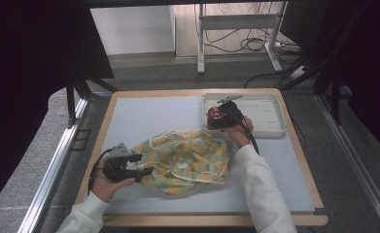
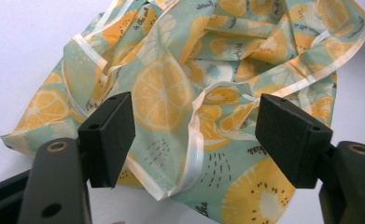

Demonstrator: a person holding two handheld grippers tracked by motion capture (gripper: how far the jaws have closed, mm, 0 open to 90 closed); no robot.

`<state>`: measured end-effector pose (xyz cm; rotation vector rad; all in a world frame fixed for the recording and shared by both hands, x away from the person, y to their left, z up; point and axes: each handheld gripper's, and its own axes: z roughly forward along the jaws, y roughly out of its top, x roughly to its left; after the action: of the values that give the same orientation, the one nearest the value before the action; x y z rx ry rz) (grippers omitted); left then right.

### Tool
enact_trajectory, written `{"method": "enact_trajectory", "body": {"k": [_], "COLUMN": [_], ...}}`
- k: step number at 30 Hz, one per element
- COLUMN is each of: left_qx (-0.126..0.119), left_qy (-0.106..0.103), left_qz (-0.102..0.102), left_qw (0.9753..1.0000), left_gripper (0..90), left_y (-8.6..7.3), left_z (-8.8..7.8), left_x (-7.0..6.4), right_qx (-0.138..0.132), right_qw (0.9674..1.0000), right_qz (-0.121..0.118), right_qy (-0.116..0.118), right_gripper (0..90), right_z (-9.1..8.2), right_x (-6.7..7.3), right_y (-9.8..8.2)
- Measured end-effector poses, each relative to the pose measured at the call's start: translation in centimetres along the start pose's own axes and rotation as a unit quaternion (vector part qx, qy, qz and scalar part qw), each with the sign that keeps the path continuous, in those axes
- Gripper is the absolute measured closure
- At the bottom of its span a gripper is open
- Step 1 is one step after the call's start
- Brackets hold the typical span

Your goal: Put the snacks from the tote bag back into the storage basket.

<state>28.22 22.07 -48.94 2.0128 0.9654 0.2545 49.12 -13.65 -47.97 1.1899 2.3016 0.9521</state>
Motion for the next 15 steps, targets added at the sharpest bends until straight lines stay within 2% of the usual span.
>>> {"method": "enact_trajectory", "body": {"k": [2, 5, 8, 11, 15], "left_qx": [0.000, 0.001, 0.002, 0.000, -0.002], "left_qy": [0.000, 0.001, 0.001, 0.001, 0.000], "left_qz": [-0.003, 0.000, 0.001, 0.001, -0.002], "left_qw": [1.0000, 1.0000, 1.0000, 1.0000, 1.0000], "left_gripper": [28.9, 28.9, 28.9, 28.9, 28.9], "left_y": [0.0, 0.0, 0.0, 0.0, 0.0], "left_z": [0.0, 0.0, 0.1, 0.1, 0.0], "left_x": [0.0, 0.1, 0.0, 0.0, 0.0], "right_qx": [0.003, 0.003, -0.015, -0.021, -0.028], "right_qw": [1.0000, 1.0000, 0.9997, 0.9997, 0.9994], "right_qz": [-0.005, -0.001, 0.015, 0.014, 0.021], "right_qy": [-0.002, 0.000, 0.008, 0.000, 0.004], "right_gripper": [25.1, 24.5, 20.6, 17.3, 16.5], "right_z": [0.2, 0.4, 0.1, -0.3, -0.9], "right_x": [0.1, 0.0, -0.1, 0.0, -0.1], "right_y": [-0.2, -0.4, -0.4, -0.2, -0.1]}}
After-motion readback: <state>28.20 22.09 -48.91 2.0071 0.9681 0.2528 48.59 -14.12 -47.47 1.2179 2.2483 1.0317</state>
